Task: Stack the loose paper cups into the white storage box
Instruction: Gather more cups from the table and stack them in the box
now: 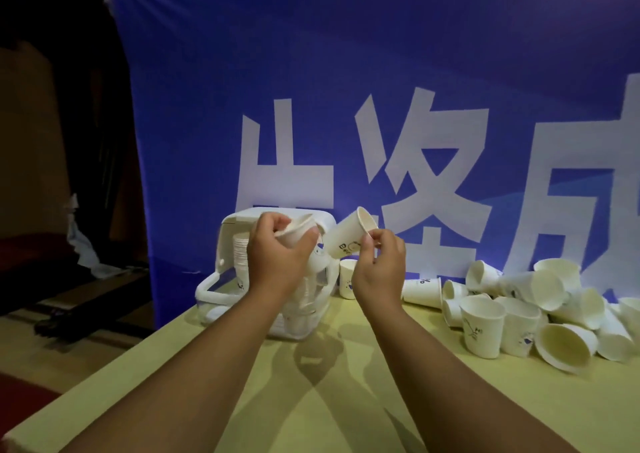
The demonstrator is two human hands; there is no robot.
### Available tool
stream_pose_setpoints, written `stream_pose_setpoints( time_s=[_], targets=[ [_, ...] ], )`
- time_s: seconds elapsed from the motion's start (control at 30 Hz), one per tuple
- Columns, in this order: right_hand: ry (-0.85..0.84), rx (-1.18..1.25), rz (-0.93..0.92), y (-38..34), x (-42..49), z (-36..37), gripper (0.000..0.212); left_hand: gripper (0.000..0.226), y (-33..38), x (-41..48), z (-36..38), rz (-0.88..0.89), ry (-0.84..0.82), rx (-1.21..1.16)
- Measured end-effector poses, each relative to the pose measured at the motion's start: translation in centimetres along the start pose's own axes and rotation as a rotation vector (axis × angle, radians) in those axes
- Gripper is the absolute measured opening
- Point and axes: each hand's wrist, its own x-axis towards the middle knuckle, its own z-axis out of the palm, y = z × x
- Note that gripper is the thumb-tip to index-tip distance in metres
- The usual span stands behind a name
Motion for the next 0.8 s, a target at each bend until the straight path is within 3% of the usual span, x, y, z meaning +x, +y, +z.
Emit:
stream_pose_setpoints(
  time_s=[0.2,0.5,0.63,0.8],
  targets=[
    [0.081,0.11,0.003,0.5,2.6,3.7,0.003,0.058,-2.6,3.6,1.2,0.016,0.03,0.001],
    [0.072,0.057,-0.178,1.5,3.2,4.5,0.011,0.063,-7.8,1.6,2.4,0.006,-0.129,0.068],
    [-0.022,0.015,-0.239,1.2,3.2,4.3,0.012,0.081,-8.7,1.2,1.4,-0.026,-0.273,0.102],
    [-0.213,-0.063,-0.314,0.9,2.6,4.9,0.013,0.11,-9.3,0.9,-0.3,-0.061,-0.325,0.086]
  ],
)
